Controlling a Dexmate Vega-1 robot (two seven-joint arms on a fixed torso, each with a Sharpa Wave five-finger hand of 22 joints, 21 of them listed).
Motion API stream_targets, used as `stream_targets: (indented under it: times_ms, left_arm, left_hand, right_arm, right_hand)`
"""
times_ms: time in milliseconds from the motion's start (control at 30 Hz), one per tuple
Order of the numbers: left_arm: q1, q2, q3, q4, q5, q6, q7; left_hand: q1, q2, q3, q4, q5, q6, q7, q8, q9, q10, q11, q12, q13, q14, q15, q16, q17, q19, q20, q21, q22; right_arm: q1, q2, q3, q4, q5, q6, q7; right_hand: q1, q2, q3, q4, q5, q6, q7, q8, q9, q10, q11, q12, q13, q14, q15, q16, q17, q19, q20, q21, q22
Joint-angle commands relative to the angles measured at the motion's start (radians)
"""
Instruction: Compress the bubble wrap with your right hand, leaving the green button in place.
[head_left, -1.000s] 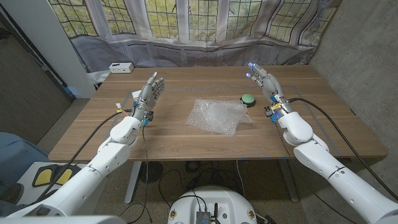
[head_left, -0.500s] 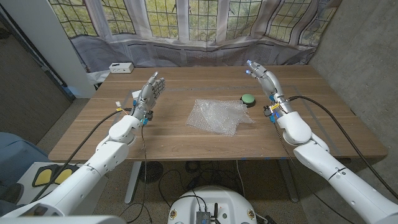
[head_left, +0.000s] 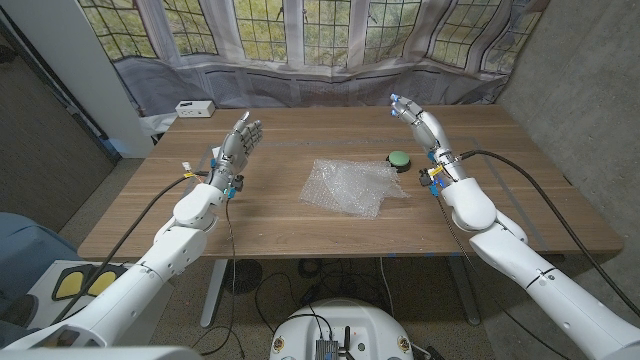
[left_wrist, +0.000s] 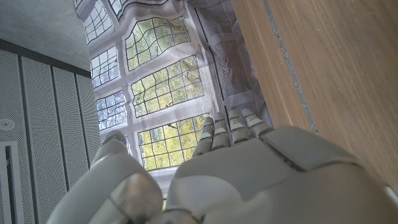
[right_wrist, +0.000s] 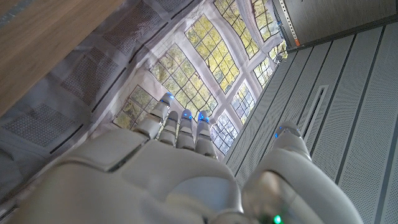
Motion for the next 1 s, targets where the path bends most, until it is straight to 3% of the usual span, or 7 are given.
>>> stream_targets:
  times_ms: [33,500,1000]
  left_arm:
    - [-0.007,-0.009,-0.001,0.017,0.006,-0.026,-0.008]
    - [-0.016,-0.017,0.011,0.015,0.013,-0.017,-0.003]
    - [-0.021,-0.022,0.017,0.007,0.023,-0.021,0.003]
  left_hand:
    - [0.012,0.004,0.001,-0.005,-0.001,0.013,-0.002,-0.001,0.003,0.009,0.002,0.007,0.005,0.003,0.004,-0.003,0.005,0.006,0.005,-0.005,0.004]
    - [0.014,0.006,0.002,-0.008,-0.003,0.021,-0.005,-0.002,0.003,0.014,0.003,0.006,0.005,0.007,0.004,-0.005,0.005,0.006,0.007,-0.007,0.004]
    - [0.017,0.009,0.002,-0.01,-0.005,0.026,-0.006,-0.004,0.003,0.016,0.003,0.003,0.005,0.009,0.004,-0.007,0.005,0.005,0.01,-0.01,0.004]
  right_arm:
    - [-0.004,-0.01,-0.005,-0.042,-0.115,-0.042,-0.051]
    - [-0.011,-0.025,-0.017,-0.076,-0.219,-0.082,-0.089]
    - [-0.002,-0.053,-0.049,-0.137,-0.385,-0.195,-0.123]
  right_hand:
    - [0.014,0.001,0.004,-0.006,0.0,-0.007,0.0,-0.007,0.002,-0.008,-0.003,-0.004,0.002,-0.008,0.006,-0.008,0.002,-0.009,0.008,-0.006,0.005]
    - [0.028,0.007,0.009,-0.009,0.001,0.002,-0.034,-0.008,0.004,-0.013,-0.01,-0.012,0.003,-0.015,0.015,-0.013,0.002,-0.02,0.022,-0.012,0.005]
    - [0.045,0.011,0.016,-0.014,0.001,-0.028,-0.035,-0.021,0.004,-0.033,-0.019,-0.024,0.005,-0.036,0.014,-0.023,0.002,-0.042,0.025,-0.021,0.005]
